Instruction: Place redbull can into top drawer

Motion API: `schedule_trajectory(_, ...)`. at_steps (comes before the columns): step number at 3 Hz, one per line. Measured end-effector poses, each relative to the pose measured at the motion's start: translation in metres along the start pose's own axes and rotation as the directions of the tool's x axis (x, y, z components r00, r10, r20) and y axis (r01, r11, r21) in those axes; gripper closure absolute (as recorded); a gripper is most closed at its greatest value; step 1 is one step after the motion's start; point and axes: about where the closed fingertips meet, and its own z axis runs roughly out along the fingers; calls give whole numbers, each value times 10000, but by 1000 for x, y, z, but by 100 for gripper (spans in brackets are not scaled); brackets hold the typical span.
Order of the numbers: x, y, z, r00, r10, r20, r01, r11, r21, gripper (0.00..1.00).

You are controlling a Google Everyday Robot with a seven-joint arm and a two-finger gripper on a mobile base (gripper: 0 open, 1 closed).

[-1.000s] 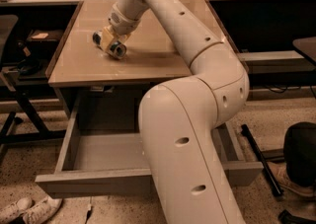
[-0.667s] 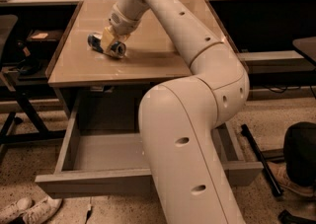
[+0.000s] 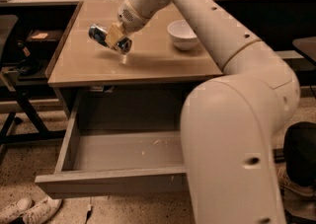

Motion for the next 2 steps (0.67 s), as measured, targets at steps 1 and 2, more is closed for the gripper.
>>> schedule_trajectory(1,61,35,-22,9991,98,423,-85,9995,-306,100)
schedule_trajectory(2,57,36,-22,9985,6,553,13,9994,-348,100)
